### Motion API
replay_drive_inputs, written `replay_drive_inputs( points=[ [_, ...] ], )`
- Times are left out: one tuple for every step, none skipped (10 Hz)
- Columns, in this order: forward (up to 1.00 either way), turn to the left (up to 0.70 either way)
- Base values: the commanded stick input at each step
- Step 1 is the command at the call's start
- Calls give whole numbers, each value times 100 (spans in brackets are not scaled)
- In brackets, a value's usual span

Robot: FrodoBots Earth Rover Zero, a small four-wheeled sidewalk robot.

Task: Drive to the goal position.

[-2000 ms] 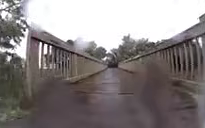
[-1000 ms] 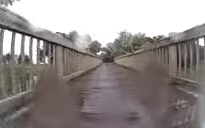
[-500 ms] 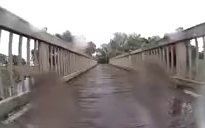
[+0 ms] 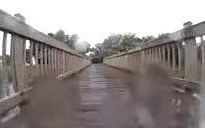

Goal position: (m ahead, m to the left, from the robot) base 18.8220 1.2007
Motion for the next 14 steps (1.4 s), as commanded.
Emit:
replay_drive_inputs(
  points=[
    [85, 0],
    [85, 0],
    [85, 0],
    [85, 0],
    [85, 0],
    [85, 0],
    [85, 0],
    [85, 0],
    [85, 0],
    [85, 0],
    [85, 0],
    [85, 0],
    [85, 0],
    [85, 0]
  ],
)
